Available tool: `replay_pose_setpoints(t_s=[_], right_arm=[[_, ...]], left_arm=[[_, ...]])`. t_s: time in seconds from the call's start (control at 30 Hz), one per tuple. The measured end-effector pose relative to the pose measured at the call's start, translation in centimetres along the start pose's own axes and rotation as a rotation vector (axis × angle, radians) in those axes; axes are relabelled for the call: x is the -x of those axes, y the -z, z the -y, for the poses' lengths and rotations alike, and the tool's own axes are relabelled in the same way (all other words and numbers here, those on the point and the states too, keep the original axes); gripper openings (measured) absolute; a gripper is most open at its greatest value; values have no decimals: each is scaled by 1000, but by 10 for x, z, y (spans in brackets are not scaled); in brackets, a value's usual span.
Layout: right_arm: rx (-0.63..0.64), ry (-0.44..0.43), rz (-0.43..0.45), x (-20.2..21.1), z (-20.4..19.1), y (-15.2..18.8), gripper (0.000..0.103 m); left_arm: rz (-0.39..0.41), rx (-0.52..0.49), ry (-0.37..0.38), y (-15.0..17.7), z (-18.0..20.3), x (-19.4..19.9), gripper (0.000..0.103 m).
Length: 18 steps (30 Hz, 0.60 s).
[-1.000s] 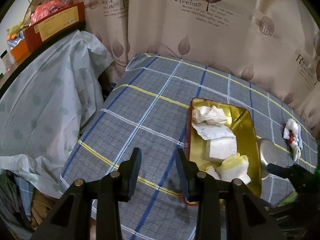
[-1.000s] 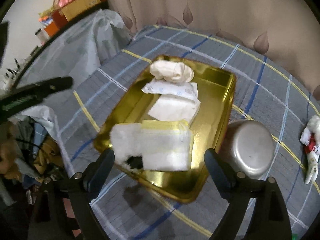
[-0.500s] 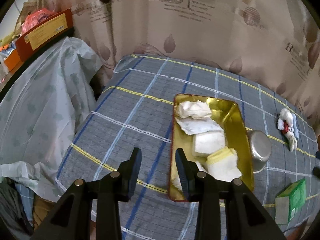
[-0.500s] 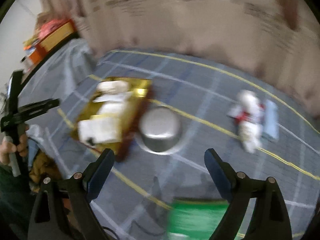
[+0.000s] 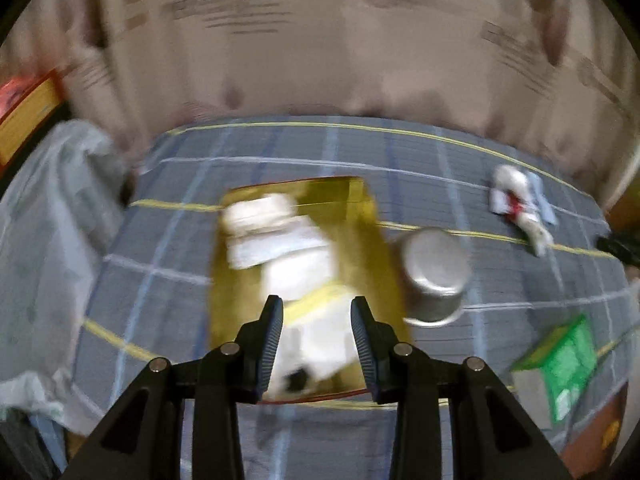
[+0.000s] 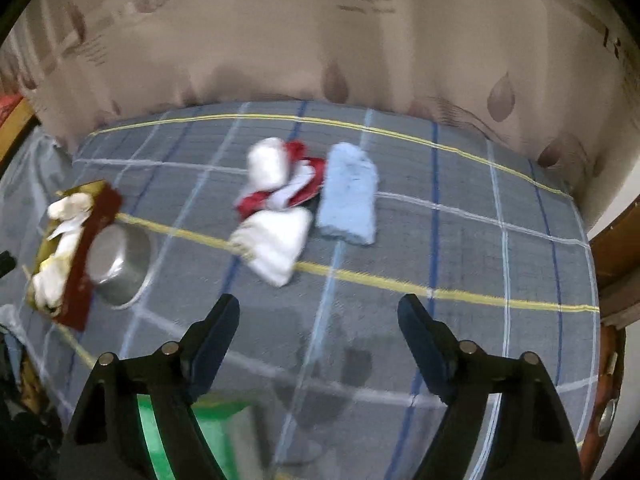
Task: Organize soft objects
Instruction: 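Move the right gripper to the light blue towel and grasp it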
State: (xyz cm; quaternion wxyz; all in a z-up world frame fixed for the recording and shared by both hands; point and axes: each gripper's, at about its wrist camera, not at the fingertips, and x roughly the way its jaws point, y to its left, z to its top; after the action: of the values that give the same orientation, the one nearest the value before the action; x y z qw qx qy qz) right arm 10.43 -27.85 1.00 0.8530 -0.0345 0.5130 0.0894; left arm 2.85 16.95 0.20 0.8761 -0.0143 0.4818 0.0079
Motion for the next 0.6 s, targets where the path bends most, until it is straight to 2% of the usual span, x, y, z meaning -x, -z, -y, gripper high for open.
replay_pose_setpoints(t_s=[0.13, 0.33, 0.6], right_arm=[[-33, -20, 5, -28, 24, -12, 79], [-48, -44, -26, -74, 31, -37, 79], [-101, -30, -56, -123, 47, -65, 79]], left_arm=[[-11, -73, 44, -13, 40, -8, 36], [-36, -174, 64, -28, 93, -29, 36], [-87, -243, 108, -43, 136, -61, 36]])
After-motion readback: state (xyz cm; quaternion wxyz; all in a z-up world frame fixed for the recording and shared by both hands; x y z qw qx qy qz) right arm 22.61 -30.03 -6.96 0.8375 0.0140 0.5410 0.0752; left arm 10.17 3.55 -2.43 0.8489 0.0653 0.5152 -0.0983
